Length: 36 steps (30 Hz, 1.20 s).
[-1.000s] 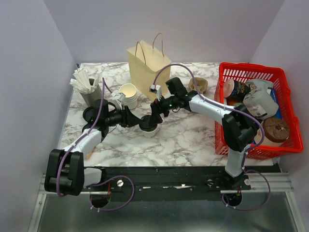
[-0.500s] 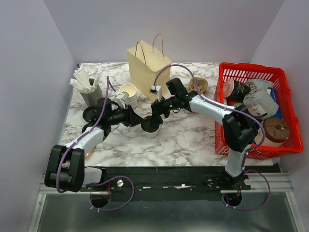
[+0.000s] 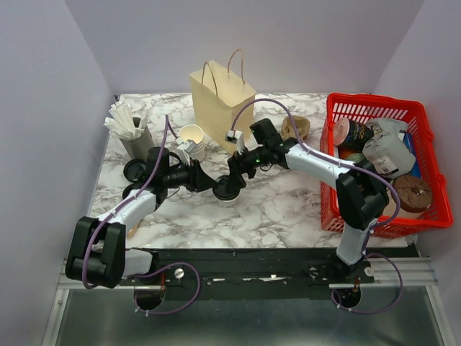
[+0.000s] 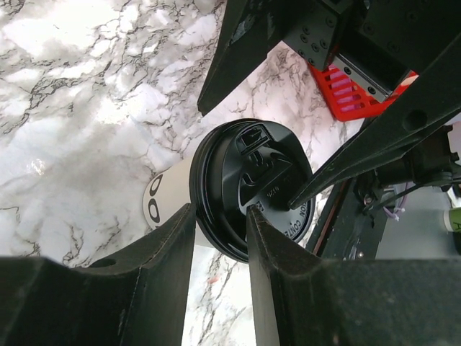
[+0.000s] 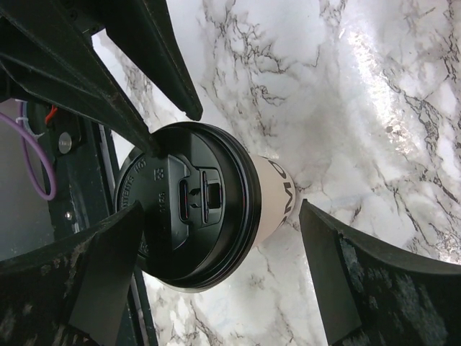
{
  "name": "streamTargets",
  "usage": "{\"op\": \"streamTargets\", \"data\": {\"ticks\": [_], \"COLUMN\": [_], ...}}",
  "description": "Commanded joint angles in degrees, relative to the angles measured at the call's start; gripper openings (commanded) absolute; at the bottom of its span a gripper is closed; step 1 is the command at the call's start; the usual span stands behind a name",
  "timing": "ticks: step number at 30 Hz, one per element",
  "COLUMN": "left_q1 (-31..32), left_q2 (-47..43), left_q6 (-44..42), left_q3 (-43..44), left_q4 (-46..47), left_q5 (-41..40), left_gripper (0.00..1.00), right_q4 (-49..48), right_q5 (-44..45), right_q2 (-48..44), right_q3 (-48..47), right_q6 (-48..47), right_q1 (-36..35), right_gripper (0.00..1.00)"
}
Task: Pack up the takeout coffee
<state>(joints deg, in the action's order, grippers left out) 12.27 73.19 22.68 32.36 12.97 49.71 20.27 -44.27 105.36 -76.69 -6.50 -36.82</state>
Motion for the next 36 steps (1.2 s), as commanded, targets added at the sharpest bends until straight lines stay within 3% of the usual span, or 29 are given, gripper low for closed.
{"op": "streamTargets", "data": {"ticks": [1,23,36], "left_q1": [0.56,3.11,3.28], "left_q2": [-1.56,0.11,0.64], "left_q6": [-2.2,-4.4,-5.98], "left_q3": [1.65,2.8,3.59], "left_q4": [-0.32,-1.11,-0.14], "left_q5": [1.7,2.14,0.39], "left_gripper": [0.42,0.44,0.43], "right_q4": [1.79,4.42,5.13], "right_q5": [-0.82,-4.24,-4.15], "right_q2": [-1.65,-1.56,2.21], "right_q3": [1.54,0.92,-4.17], "right_q6": [-2.11,-2.55,-1.32], "right_q1": [-0.36,-0.18,0.96], "right_gripper": [0.96,1.0,1.0]}}
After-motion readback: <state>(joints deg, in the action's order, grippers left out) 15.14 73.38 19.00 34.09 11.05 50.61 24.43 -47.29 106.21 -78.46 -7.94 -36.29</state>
